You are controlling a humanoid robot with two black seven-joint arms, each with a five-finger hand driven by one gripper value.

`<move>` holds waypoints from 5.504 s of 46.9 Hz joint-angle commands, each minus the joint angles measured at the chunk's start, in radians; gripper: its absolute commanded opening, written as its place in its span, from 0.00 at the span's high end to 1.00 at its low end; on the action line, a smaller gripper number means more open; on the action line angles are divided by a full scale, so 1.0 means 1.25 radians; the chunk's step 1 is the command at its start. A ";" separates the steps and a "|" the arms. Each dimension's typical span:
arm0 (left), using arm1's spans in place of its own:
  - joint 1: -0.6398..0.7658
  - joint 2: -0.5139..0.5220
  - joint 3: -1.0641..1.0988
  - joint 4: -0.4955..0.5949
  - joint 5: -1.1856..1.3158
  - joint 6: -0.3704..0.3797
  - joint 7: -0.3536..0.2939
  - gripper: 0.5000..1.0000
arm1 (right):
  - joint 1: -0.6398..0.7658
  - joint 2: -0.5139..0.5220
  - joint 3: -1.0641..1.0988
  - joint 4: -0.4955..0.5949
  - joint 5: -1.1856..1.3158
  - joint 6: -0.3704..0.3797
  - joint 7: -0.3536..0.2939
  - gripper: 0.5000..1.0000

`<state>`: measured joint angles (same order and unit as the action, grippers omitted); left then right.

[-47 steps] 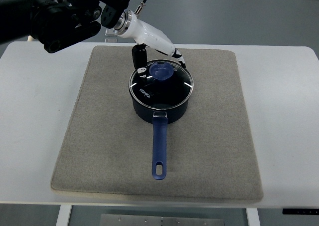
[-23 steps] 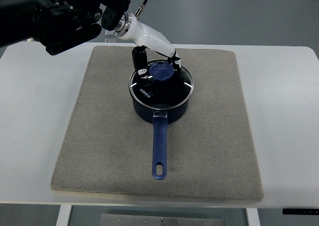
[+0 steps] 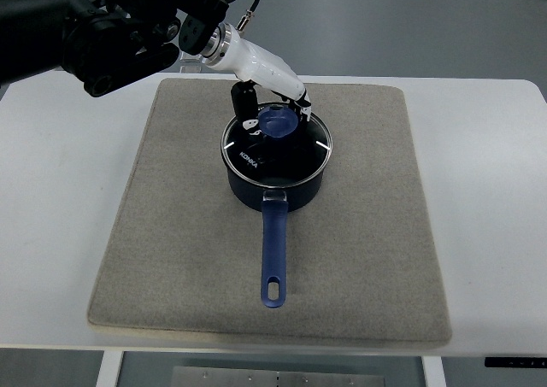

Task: Open pot lid and place left with left hand
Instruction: 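Close the left hand fingers around the blue lid knob, then lift the glass lid off the saucepan with the left hand, then lower the lid onto the mat beside the saucepan, nearer the left arm, then open the left hand and release the lid knob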

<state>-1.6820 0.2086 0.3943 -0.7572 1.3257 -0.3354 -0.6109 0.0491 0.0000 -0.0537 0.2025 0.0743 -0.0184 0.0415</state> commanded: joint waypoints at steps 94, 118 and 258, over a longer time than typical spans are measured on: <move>0.067 0.222 -0.028 0.128 -0.343 -0.058 0.000 1.00 | 0.000 0.000 0.000 0.000 0.001 0.000 0.000 0.17; 0.099 0.309 -0.017 0.120 -0.231 -0.053 0.000 1.00 | 0.000 0.000 0.000 0.000 -0.001 0.000 0.000 0.17; 0.236 0.207 -0.211 0.164 -0.281 0.066 0.000 0.02 | 0.000 0.000 0.000 0.000 0.001 0.000 0.000 0.17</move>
<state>-1.3904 0.4553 0.1945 -0.5582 1.0313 -0.2531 -0.6109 0.0490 0.0000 -0.0537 0.2025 0.0747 -0.0184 0.0413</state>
